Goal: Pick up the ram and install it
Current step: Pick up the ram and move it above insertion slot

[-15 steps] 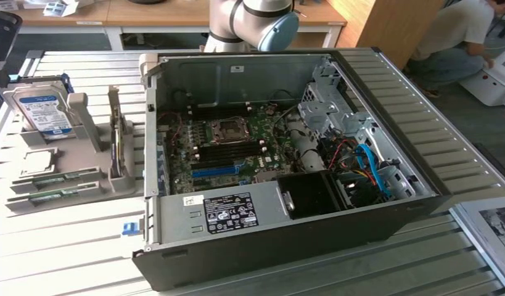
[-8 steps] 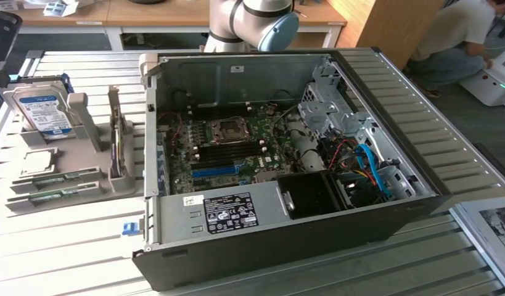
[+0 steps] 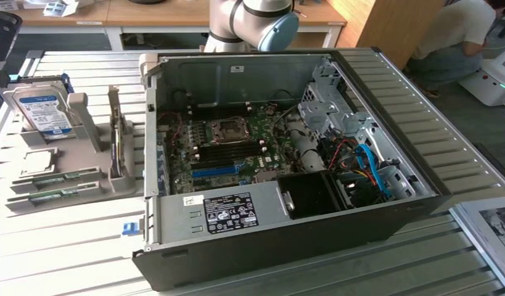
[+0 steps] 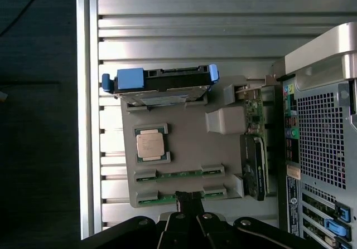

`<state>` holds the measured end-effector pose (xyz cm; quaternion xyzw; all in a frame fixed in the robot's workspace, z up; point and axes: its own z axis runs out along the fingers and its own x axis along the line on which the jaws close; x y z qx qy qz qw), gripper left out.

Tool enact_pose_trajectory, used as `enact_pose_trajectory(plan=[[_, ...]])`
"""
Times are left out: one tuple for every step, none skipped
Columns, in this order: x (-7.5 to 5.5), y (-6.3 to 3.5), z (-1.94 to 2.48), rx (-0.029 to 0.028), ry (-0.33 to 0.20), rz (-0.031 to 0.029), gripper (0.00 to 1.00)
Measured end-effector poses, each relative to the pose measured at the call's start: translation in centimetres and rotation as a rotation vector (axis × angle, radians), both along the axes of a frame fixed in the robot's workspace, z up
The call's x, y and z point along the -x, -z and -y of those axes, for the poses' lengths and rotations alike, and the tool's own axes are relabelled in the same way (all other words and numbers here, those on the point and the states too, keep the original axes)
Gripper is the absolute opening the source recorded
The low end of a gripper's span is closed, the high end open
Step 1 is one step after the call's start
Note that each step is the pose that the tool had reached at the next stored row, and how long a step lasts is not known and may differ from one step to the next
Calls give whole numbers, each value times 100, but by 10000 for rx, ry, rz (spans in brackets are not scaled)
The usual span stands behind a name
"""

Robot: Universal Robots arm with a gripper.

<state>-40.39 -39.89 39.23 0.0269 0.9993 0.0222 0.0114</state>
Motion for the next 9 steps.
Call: enact_pose_trajectory(plan=[[0,0,0,0,0,0,10],[0,0,0,0,0,0,10],[0,0,0,0,0,0,10],[0,0,0,0,0,0,10],[0,0,0,0,0,0,10],[0,0,0,-1,0,0,10],[0,0,0,0,0,0,10],[0,0,0,0,0,0,10],[0,0,0,0,0,0,10]])
